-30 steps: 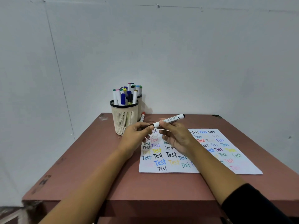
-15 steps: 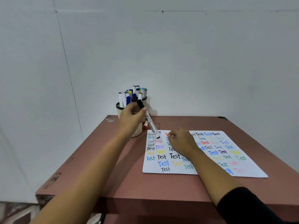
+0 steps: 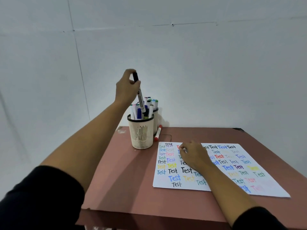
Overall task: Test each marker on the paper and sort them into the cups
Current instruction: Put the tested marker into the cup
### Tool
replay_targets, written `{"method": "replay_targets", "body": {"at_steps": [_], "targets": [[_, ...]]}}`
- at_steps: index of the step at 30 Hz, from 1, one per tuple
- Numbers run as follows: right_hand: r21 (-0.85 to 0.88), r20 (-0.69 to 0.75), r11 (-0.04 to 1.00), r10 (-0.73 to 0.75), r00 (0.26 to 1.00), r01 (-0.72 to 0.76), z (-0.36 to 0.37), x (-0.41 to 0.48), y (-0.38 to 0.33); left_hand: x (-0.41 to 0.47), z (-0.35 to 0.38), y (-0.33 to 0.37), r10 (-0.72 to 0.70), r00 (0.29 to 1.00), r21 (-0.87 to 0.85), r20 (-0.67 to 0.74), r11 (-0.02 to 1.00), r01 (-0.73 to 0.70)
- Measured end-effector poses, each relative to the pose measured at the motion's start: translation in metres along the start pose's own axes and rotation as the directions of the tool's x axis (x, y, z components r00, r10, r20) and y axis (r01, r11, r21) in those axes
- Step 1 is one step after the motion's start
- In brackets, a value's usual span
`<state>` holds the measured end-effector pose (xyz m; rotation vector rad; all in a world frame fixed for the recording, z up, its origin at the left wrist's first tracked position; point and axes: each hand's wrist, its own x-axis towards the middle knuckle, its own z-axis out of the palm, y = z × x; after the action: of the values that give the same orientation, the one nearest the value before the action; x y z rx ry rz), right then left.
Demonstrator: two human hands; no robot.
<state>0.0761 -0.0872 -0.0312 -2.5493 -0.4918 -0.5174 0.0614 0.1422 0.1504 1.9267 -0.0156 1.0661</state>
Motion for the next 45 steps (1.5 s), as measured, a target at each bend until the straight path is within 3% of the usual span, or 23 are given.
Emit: {"method": "replay_targets", "body": {"at_steps": [9,18,23,27,29,31,35,39,45], "targets": [[-0.011,0.011,1.000,0.002,1.000,-0.001,0.000,0.002,0.000,-0.030,0.007,-0.059,-0.046,0.968,0.474,0.248,0.877,-0.079],[-0.036,0.035,0.999,0.012,0.999,-0.011,0.000,0.003,-0.001,-0.047,0.003,-0.055,0.078,0.973,0.438,0.215,0.883,-0.167],[-0.037,0.068,0.999,0.007,0.998,-0.005,-0.005,0.005,-0.004,-0.071,0.011,-0.059,0.142,0.984,0.452,0.108,0.874,-0.176],[-0.073,0.072,0.997,-0.030,0.997,0.036,-0.009,0.012,-0.010,-0.101,0.022,-0.053,0.339,0.939,0.482,-0.054,0.832,-0.273],[-0.088,0.092,0.995,-0.048,0.995,0.056,-0.012,0.019,-0.016,-0.118,0.030,-0.055,0.419,0.907,0.441,-0.048,0.824,-0.357],[-0.085,0.122,0.994,-0.065,0.990,0.076,-0.014,0.030,-0.024,-0.136,0.035,-0.058,0.384,0.922,0.350,0.052,0.857,-0.377],[-0.028,0.180,0.997,-0.070,0.981,0.077,-0.008,0.053,-0.038,-0.152,0.044,-0.073,0.141,0.958,0.312,0.248,0.925,-0.217],[0.045,0.225,0.995,-0.099,0.969,0.091,0.009,0.070,-0.046,-0.151,0.045,-0.086,0.045,0.902,0.297,0.428,0.936,-0.187],[-0.063,0.266,0.985,-0.137,0.954,0.159,0.041,0.083,-0.048,-0.149,0.045,-0.088,-0.004,0.894,0.292,0.448,0.946,-0.142]]}}
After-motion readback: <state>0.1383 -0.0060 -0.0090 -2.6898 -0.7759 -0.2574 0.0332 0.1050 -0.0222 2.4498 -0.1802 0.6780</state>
